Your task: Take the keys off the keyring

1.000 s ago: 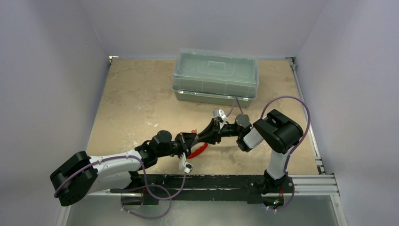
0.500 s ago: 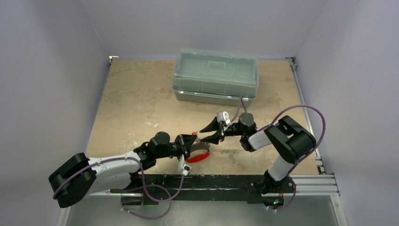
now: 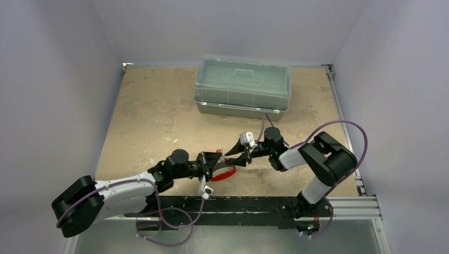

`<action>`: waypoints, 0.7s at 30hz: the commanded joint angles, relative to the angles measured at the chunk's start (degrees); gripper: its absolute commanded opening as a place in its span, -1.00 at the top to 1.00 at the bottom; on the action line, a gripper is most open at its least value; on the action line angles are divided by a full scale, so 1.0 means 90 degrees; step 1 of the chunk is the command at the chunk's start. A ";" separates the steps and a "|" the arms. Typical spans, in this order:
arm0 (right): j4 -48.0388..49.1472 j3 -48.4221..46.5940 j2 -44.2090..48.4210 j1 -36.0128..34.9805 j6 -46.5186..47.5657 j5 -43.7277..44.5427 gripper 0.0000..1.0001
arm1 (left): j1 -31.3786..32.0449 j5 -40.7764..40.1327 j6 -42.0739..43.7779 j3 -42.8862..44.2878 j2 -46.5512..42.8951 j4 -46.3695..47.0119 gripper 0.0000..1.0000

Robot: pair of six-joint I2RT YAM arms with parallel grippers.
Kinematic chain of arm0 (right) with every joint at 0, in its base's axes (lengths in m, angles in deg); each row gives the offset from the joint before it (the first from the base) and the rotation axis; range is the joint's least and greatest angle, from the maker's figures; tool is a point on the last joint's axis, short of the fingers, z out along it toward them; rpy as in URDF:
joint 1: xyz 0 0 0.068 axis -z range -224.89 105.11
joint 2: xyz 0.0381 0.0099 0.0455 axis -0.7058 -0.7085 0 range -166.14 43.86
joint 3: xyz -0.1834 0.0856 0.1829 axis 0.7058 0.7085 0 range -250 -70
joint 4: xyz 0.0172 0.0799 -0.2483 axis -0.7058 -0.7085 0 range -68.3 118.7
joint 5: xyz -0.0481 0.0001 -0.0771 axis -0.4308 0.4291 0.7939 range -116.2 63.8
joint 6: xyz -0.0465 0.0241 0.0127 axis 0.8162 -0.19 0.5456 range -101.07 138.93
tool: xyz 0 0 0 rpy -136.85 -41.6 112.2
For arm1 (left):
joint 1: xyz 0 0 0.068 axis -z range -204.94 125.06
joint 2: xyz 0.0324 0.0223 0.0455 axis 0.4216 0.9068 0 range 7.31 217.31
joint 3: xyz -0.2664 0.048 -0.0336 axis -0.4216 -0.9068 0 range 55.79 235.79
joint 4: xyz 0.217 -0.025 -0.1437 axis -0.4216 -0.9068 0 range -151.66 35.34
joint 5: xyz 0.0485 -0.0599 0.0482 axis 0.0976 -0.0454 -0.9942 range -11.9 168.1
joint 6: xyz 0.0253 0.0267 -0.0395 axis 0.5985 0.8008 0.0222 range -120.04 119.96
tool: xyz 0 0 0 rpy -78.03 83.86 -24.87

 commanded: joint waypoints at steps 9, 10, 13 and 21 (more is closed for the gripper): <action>-0.0201 -0.0122 0.0473 -0.0181 0.0325 -0.0212 0.04 | -0.0015 0.0512 0.0270 -0.0131 -0.0177 0.0101 1.00; -0.0200 -0.0143 0.0462 -0.0183 0.0314 -0.0259 0.04 | -0.0015 0.0539 0.0294 -0.0145 -0.0177 0.0099 1.00; -0.0325 -0.0174 0.0468 -0.0183 0.0435 -0.0204 0.09 | -0.0021 0.0586 0.0346 -0.0171 -0.0148 0.0141 1.00; -0.0691 -0.0278 0.0408 -0.0332 0.0793 -0.0102 0.29 | -0.0016 0.0605 0.0348 -0.0156 -0.0118 0.0167 1.00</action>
